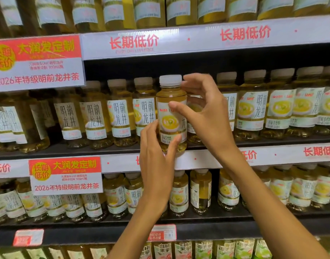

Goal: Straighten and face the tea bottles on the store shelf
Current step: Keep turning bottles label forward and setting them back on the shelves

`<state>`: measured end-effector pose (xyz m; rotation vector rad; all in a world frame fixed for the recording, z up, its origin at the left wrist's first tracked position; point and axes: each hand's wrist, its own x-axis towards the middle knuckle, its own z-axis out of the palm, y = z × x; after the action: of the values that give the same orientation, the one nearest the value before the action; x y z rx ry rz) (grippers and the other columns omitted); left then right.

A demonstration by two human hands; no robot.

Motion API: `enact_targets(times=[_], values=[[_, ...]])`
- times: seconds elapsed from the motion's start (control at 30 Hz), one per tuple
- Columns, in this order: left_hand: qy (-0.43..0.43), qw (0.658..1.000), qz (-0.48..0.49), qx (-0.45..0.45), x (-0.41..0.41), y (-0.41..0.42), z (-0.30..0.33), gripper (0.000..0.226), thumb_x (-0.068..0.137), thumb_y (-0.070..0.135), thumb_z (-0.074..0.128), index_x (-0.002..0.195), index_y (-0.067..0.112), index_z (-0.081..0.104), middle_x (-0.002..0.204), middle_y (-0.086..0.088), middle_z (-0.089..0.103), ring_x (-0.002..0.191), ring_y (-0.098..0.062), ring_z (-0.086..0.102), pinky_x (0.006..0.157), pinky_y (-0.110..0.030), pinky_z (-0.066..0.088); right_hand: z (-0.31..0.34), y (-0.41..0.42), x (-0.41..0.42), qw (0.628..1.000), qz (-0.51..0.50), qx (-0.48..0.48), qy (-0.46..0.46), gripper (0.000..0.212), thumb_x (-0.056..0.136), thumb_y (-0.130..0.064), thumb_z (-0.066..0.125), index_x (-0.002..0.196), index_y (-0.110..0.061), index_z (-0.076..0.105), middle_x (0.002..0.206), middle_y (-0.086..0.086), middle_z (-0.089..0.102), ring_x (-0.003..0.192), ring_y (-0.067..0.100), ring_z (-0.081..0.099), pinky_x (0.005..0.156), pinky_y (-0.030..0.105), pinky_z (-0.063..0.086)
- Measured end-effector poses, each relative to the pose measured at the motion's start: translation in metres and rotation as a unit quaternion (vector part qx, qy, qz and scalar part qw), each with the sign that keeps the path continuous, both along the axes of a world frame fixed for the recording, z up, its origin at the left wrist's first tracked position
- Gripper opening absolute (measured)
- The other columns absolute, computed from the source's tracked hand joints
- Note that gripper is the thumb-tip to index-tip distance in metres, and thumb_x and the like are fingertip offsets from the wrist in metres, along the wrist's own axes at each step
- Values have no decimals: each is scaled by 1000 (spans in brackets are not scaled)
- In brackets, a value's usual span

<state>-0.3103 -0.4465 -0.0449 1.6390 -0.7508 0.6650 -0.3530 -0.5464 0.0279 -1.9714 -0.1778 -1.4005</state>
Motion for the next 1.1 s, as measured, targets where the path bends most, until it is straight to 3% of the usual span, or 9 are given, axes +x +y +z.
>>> enact_targets(times=[0.07,0.17,0.37,0.43,0.53,0.77,0.93,1.0,1.1], values=[[-23,998,52,9,0,-3,1,62,87,42,59,139,13,41,134,-1,47,123,-7,41,99,-19,40,-1,-2,2,999,-32,-16,-15,43,82,-23,75,117,-6,56,112,1,62,108,12,59,90,35,52],[-50,993,103,23,1,-6,2,61,87,36,62,140,13,41,130,-5,45,115,0,33,85,-8,33,-3,-6,5,997,-72,-41,-5,35,84,-24,73,113,-8,61,111,2,62,105,14,59,87,35,53],[-53,991,113,48,4,-9,8,62,88,27,65,142,11,39,120,-8,50,98,-17,57,72,-25,48,-8,-11,12,985,-143,-98,15,37,86,-24,70,119,-10,61,118,5,61,115,18,51,92,21,42],[-64,991,111,37,3,-11,10,56,89,22,65,139,12,42,123,-9,50,91,-20,61,70,-28,54,-9,-10,15,976,-179,-121,9,38,85,-25,71,119,-11,62,118,6,62,115,22,50,93,26,41],[-62,990,114,55,5,-12,11,49,89,20,65,134,12,48,121,-8,52,84,-21,61,64,-24,50,-10,-11,19,963,-214,-164,1,38,85,-25,71,119,-10,64,117,7,64,112,27,51,92,37,42],[-60,990,109,68,4,-9,12,56,85,15,69,136,14,46,122,-5,53,92,-20,61,70,-22,48,9,-33,13,933,-309,-175,-56,35,91,-31,60,116,-7,62,110,11,65,109,31,53,89,36,34],[-80,994,62,49,-4,-11,11,51,87,11,67,134,13,48,120,-6,54,100,-21,60,80,-33,54,15,-45,12,890,-394,-210,92,46,99,-45,40,103,-3,59,96,18,65,107,35,50,95,44,30],[-77,995,44,44,-5,-11,9,49,88,10,66,134,14,48,119,-4,55,97,-17,59,81,-31,54,15,-47,8,896,-380,-215,77,45,98,-45,43,108,-3,58,98,17,64,105,34,50,93,41,30],[-66,997,11,38,-7,-11,5,48,88,10,65,134,13,49,113,-2,55,91,-12,56,79,-32,54,13,-47,-2,938,-291,-186,3,45,90,-40,60,118,-5,57,113,13,60,112,31,48,93,40,35]])
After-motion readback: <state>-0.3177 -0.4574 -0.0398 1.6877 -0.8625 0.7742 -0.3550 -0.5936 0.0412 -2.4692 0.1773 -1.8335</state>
